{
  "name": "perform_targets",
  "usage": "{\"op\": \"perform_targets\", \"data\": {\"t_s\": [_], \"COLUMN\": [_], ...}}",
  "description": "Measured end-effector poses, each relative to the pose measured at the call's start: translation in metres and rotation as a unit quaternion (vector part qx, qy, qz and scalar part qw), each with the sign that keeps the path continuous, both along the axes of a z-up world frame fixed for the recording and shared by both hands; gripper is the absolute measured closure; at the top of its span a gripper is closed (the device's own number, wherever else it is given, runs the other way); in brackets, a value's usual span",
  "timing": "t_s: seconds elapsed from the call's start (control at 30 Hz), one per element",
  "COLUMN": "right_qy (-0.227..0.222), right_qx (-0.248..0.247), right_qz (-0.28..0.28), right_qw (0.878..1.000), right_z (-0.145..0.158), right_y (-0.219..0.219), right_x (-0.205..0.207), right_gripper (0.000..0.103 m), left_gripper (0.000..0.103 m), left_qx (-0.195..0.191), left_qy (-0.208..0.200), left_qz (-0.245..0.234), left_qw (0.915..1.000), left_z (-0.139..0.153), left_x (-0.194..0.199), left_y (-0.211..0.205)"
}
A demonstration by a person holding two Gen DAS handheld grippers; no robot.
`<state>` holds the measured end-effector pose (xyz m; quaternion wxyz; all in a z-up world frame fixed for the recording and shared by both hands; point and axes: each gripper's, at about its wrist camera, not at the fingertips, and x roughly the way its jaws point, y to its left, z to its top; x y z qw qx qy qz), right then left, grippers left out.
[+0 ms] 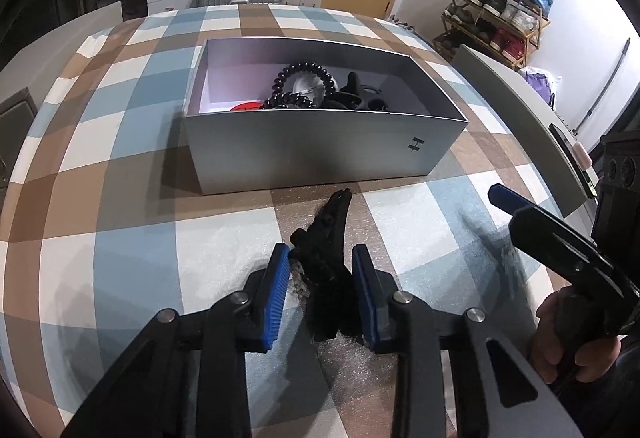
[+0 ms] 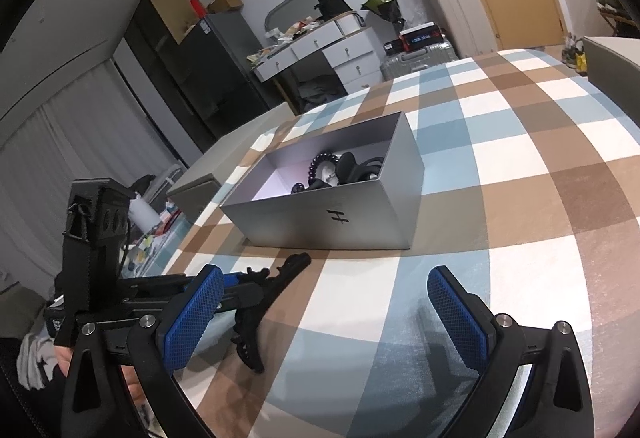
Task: Organize jewelry
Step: 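Move both tools back to the black claw clips beside the box, then grasp a black claw clip with the left tool while the right tool grasps another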
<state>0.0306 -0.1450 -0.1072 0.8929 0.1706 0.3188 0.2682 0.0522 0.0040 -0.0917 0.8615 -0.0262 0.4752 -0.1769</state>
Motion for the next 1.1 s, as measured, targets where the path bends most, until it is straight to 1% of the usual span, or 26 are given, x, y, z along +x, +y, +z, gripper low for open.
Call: {"op": "perform_targets", "data": {"t_s": [0.07,0.17,0.43,0.6,0.7,0.83,0.97,1.1], "right_qy": [0.001,0.006,0.009,0.011,0.012,0.015,0.016,0.018], "right_qx": [0.003,0.006,0.009,0.011,0.013,0.013,0.009,-0.001], "right_qz": [0.000,0.000,0.000,0.001,0.001,0.001,0.003,0.011], "right_qw": [1.000,1.000,1.000,1.000,1.000,1.000,1.000,1.000], "right_z": [0.000,-0.001,-0.002,-0.003,-0.003,-0.004,-0.004,-0.004], "right_y": [0.000,-0.002,-0.003,-0.003,-0.004,-0.003,-0.002,0.004], "right_x": [0.000,0.002,0.004,0.004,0.004,0.005,0.005,0.005], "right_gripper": [0.000,0.000,0.000,0.000,0.000,0.000,0.000,0.000], "left_gripper": [0.080,0.089,0.090,0.092,0.095,0.096,0.096,0.096], "left_qx": [0.004,-0.001,0.000,0.004,-0.001,-0.009,-0.016,-0.026], "left_qy": [0.001,-0.003,-0.008,-0.022,-0.032,-0.044,-0.050,-0.062], "left_qz": [-0.001,-0.002,-0.009,-0.007,-0.003,-0.002,0.001,0.014], "left_qw": [1.0000,1.0000,0.9999,0.9997,0.9995,0.9990,0.9986,0.9977], "left_z": [0.001,0.005,0.005,0.011,0.018,0.026,0.026,0.032], "left_x": [-0.001,-0.002,-0.005,-0.006,-0.007,-0.008,-0.010,-0.014], "left_y": [-0.001,0.000,-0.001,0.001,0.004,0.008,0.011,0.022]}}
